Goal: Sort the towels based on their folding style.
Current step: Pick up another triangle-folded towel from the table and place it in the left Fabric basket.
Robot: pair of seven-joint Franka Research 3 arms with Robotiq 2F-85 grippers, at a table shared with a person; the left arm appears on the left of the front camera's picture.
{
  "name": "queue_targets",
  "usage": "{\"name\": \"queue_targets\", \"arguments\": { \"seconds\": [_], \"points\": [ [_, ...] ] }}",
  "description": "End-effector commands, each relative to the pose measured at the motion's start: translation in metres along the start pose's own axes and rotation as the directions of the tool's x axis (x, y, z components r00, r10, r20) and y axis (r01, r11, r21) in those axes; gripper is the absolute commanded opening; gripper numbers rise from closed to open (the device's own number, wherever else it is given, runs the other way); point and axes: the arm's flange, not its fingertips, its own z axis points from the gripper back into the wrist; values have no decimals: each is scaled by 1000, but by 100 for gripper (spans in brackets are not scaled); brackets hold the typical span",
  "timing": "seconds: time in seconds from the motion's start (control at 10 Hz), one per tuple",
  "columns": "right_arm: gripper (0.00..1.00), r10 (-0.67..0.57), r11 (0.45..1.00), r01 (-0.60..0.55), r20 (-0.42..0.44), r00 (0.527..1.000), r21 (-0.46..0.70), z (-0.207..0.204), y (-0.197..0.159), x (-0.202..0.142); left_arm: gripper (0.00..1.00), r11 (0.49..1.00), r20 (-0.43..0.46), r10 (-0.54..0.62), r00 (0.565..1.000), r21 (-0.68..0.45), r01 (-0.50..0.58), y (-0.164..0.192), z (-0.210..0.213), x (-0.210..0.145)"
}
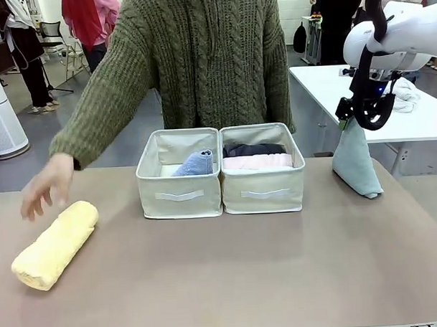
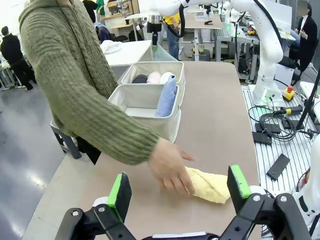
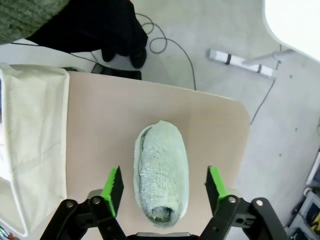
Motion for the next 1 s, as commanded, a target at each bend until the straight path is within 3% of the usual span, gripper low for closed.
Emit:
{"name": "queue_targets", "arguments": {
  "seconds": [0.0,0.1,0.2,0.9],
  "points": [
    [0,24,999,-24,13,1000,21,1,-4,6,100,1000,-1,0,1000,2,0,-2,1,1],
    [34,28,1000,-28,10,1000,14,0,-3,5,100,1000,-1,0,1000,2,0,-2,1,1],
    [0,22,1000,-22,6,1000,8,1,-4,5,100,1000,-1,0,1000,2,0,-2,1,1],
    [0,6,999,-6,-7,1000,34,18,0,-4,100,1000,-1,0,1000,2,0,-2,1,1]
  ]
}}
